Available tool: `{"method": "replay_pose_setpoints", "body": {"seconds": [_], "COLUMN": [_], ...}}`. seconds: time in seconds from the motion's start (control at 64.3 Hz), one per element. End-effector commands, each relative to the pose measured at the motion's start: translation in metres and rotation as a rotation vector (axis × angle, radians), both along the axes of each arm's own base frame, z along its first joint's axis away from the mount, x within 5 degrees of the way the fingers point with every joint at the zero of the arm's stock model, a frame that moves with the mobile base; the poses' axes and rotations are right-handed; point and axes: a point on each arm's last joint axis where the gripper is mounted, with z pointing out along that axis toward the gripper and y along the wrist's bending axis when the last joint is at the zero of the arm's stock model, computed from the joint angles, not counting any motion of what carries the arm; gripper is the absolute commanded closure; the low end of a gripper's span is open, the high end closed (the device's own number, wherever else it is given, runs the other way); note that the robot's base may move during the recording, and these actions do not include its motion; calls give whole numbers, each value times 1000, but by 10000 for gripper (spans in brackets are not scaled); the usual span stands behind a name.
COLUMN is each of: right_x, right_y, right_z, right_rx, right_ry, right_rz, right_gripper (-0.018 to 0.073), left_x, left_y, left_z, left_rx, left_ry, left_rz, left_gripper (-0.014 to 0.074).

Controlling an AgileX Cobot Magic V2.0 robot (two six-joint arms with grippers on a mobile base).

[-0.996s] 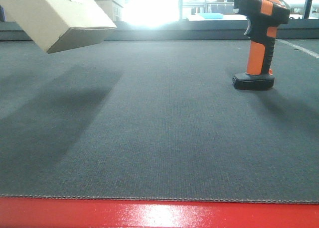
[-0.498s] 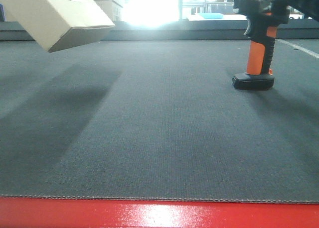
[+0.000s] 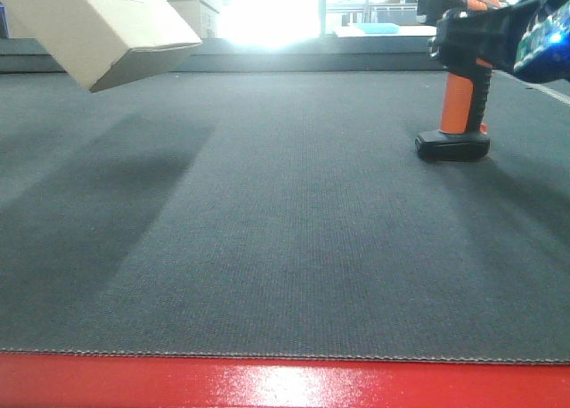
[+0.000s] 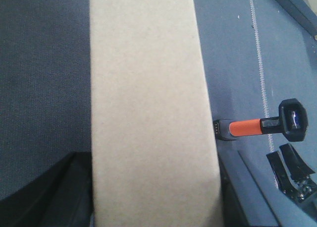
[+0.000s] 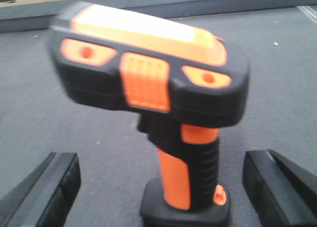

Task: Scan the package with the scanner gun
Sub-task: 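Reach the right gripper to the orange scanner gun's handle, then grasp the scanner gun with the right gripper and lift it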

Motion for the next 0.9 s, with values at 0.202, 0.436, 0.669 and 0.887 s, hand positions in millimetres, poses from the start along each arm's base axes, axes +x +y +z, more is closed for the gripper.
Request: {"method": "replay_pose_setpoints", "body": {"seconds": [0.202, 0.436, 0.669, 0.887], "right_x": [10, 20, 35, 44], "right_y": [-1, 0, 2, 3], "right_z": [-8, -11, -5, -10], "right_rx": [-12, 54, 60, 60], "right_ry": [-100, -134, -169, -162], "right_rz": [-40, -59, -58, -58], "right_gripper": [-10, -10, -10, -10], "left_x": [-1, -1, -1, -1], "left_y": [0, 1, 2, 3], "left_z": [5, 3, 2, 2], "left_rx": [-11, 17, 32, 36], "left_ry": [-24, -18, -17, -18], "left_rz": [3, 4, 7, 8], "left_gripper": [707, 707, 707, 707]}}
